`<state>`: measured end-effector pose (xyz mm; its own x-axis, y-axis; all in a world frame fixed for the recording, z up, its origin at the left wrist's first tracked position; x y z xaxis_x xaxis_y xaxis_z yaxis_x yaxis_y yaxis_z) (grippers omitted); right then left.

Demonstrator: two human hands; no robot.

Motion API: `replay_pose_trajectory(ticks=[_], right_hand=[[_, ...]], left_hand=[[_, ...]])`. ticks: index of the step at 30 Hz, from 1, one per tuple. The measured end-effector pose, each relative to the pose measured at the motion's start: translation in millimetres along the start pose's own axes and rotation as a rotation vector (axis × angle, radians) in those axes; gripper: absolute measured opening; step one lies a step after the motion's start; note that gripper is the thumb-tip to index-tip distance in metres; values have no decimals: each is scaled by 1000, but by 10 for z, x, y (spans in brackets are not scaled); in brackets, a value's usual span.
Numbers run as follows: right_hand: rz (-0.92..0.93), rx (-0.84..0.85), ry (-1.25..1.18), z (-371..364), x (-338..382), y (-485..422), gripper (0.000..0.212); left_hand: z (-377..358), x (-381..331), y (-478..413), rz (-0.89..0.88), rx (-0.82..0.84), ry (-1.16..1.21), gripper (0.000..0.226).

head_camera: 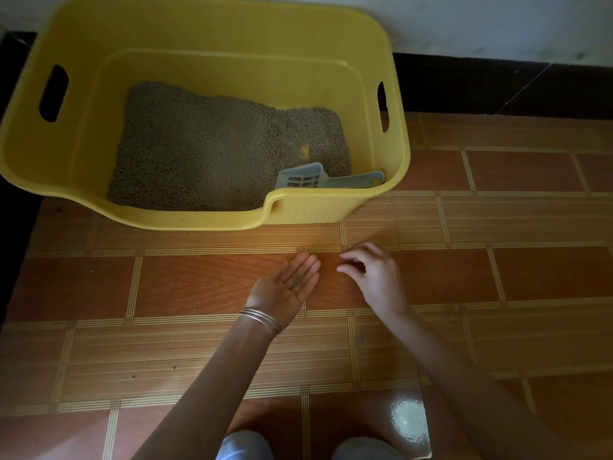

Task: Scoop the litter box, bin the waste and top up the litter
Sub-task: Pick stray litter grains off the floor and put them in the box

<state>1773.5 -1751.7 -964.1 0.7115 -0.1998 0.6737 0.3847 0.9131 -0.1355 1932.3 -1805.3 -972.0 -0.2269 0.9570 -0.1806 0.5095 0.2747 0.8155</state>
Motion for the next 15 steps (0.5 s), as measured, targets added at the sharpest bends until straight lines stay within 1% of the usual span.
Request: replay_pose_trajectory(ticks=[3,6,8,11,13,15], right_hand=[[22,-39,-17,1,-9,-10,12],[50,-45,9,-11,-32,-11,9],[106,-57,72,-21,-16,2,9],[189,-93,227,-46,54,33,16],[200,-74,308,-78,78,27,12],[170,-52,336,-92,79,12,11]], left_hand=[[7,2,-1,-3,4,-1,33],[22,6,-10,-5,11,0,33],[26,9,-19,-6,9,-3,33],[10,13,-19,-10,5,-9,32],[-9,16,-9,-11,7,-10,32],[-29,18,1,-12,8,-16,33]])
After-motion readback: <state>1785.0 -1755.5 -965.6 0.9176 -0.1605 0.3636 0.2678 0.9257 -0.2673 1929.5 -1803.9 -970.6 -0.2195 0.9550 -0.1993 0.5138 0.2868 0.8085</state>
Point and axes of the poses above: each hand's wrist, its own y-axis away from the middle knuckle, its own z-axis out of the back of the hand, x = y × z, the point moved 5 cm from there along -y, towards the middle knuckle, and after that the axes turned 9 degrees about -y, right-handed, at the moved point
